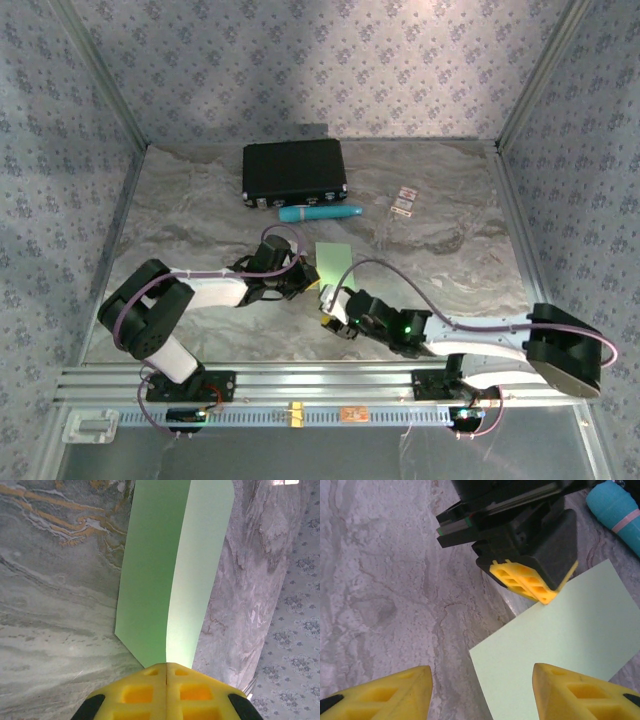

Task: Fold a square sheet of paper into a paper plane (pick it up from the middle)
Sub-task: Third fold the triangle at the center of the table.

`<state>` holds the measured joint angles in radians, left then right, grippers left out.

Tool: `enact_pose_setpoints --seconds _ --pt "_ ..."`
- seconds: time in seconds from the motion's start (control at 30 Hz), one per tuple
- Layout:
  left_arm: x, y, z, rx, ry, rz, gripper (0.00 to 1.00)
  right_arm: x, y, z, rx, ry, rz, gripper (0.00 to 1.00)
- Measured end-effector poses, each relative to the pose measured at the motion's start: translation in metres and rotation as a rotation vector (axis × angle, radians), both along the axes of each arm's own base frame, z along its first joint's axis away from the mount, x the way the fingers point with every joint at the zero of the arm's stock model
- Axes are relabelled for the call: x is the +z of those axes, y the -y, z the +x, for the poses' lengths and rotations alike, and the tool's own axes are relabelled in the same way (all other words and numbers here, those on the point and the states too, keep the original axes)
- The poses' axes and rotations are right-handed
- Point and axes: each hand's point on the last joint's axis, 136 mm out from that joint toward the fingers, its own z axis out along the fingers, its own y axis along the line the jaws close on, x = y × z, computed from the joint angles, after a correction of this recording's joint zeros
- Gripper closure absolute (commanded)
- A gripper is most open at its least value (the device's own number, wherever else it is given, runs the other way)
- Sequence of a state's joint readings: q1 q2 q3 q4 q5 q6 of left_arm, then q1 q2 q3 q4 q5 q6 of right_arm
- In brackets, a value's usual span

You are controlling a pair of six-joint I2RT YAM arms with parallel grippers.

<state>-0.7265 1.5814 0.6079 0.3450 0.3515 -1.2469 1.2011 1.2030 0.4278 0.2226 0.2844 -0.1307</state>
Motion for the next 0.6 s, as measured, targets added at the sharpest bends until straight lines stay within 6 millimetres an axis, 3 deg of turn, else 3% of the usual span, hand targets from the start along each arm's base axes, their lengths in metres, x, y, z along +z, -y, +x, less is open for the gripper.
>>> enact_pose_setpoints --seconds 0.3,0.6 --pt "0.001 0.0 0.0 0.0 0.0 0.0 0.94 -0.023 -0.004 0.008 -0.058 0.106 -0.112 0.45" --pt "0.002 0.0 0.0 0.0 0.001 -0.001 0.94 -0.021 -0.011 0.019 -0.107 0.131 -0.127 0.63"
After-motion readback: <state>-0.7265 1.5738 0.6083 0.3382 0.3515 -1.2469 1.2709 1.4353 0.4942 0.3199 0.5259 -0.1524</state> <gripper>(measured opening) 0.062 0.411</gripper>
